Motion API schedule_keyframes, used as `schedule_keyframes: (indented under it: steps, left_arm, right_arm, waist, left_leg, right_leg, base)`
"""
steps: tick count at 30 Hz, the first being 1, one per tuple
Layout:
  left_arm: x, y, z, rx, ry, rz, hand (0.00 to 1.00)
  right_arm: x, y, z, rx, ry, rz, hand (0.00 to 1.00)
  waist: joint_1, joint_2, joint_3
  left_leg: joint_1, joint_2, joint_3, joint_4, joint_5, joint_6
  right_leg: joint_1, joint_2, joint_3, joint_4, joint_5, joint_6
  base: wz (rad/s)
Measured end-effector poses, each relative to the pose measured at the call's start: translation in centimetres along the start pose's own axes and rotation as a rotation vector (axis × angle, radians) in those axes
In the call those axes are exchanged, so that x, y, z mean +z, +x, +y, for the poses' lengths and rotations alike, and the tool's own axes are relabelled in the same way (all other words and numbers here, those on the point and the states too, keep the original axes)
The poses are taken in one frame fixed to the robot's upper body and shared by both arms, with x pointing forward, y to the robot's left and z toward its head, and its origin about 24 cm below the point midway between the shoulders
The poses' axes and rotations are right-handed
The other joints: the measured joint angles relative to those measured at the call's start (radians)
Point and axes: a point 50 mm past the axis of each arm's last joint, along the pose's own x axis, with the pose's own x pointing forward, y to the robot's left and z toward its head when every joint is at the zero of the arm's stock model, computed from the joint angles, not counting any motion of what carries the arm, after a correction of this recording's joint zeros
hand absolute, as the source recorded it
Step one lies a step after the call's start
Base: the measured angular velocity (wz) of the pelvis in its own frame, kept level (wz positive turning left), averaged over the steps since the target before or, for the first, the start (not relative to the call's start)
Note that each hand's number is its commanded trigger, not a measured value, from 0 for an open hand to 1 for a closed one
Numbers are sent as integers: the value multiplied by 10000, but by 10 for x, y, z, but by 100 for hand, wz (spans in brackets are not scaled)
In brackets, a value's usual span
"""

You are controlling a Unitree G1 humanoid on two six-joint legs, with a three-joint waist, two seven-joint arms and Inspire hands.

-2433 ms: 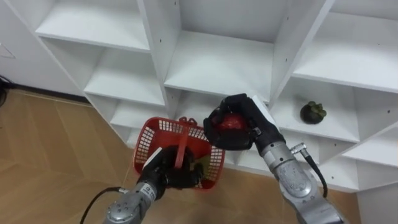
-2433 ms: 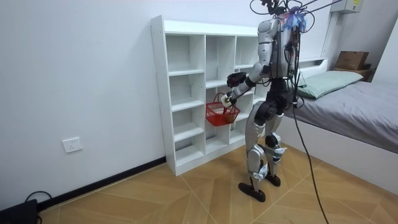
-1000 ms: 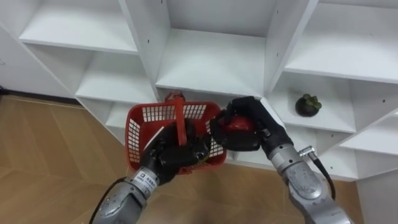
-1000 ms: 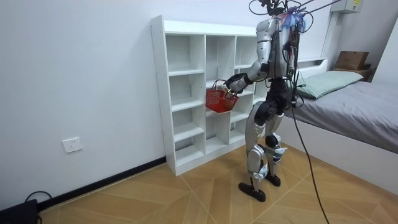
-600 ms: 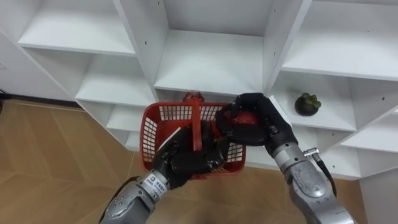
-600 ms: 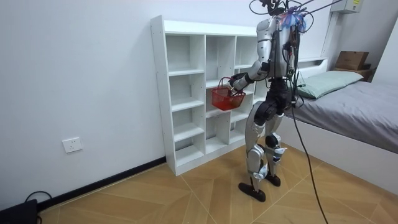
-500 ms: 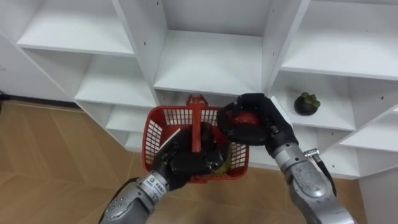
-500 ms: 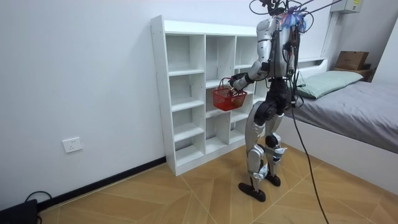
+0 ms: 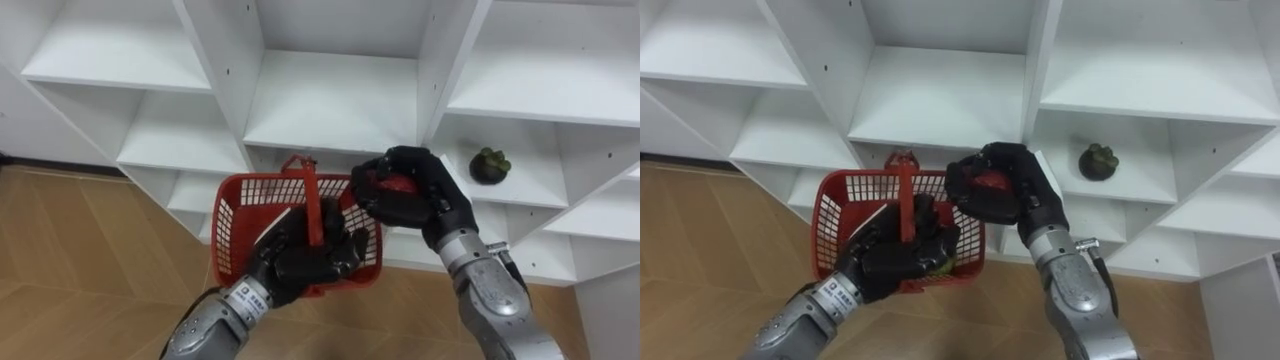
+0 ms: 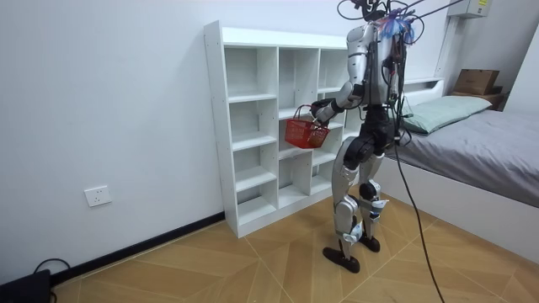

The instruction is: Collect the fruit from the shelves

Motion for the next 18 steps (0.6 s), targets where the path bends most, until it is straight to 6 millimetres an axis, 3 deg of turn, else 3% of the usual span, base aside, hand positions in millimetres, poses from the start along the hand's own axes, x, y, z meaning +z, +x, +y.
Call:
schedule_keyframes:
  steps: [18]
  left_arm:
    - [0, 8, -12, -471, -290, -191, 100]
  right_arm:
    - [-9, -1, 0, -159, 29, 517, 100]
  waist:
    - [-151, -45, 45]
  left_leg:
    - [14, -5, 12, -12, 1, 0]
  right_leg:
    - [-15, -17, 58, -7, -5, 7]
  base:
    - [0]
